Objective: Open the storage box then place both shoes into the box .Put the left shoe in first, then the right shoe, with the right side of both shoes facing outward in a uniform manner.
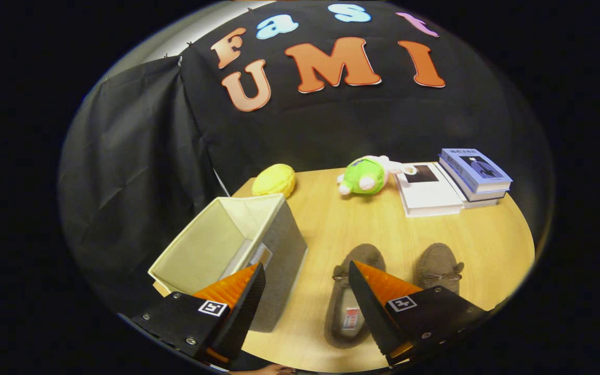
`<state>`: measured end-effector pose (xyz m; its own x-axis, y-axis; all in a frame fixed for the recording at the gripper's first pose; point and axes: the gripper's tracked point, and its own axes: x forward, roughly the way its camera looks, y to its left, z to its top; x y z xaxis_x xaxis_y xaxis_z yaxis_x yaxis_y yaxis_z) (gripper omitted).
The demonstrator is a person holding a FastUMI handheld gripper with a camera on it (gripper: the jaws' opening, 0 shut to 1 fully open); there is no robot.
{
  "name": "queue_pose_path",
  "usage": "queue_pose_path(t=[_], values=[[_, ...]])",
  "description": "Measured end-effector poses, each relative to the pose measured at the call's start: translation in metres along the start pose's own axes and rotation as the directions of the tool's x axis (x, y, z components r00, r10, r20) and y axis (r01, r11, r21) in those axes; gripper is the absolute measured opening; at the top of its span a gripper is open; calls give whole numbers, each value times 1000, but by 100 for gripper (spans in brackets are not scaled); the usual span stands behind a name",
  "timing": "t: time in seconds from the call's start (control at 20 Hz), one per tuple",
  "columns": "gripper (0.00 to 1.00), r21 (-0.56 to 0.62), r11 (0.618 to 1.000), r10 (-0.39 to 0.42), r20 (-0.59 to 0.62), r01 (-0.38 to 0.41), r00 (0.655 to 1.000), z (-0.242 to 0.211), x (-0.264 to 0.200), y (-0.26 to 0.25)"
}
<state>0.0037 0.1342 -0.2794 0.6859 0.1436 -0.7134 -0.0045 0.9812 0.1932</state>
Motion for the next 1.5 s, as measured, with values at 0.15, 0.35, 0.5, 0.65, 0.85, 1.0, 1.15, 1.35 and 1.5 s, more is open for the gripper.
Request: queue_pose_path(t=[0.15, 0.35, 0.5, 0.65, 0.85, 1.0, 1.15, 1.35, 1.5], values=[[94, -13, 997, -79, -53, 78, 996, -20, 5, -34], [86, -14, 993, -118, -138, 117, 983, -44, 11, -56], [78, -21, 993, -121, -224, 119, 967, -62, 21, -61], [67, -31, 987, -161, -285, 159, 945, -74, 33, -72], [52, -11, 982, -178, -375, 187, 910, -94, 52, -81], [44, -9, 981, -179, -398, 192, 899, -98, 58, -81], [32, -6, 983, -170, -402, 183, 900, -98, 61, -81], [8, 36, 978, -173, -396, 204, 902, -94, 58, -88], [4, 77, 975, -166, -369, 208, 914, -83, 54, -86]])
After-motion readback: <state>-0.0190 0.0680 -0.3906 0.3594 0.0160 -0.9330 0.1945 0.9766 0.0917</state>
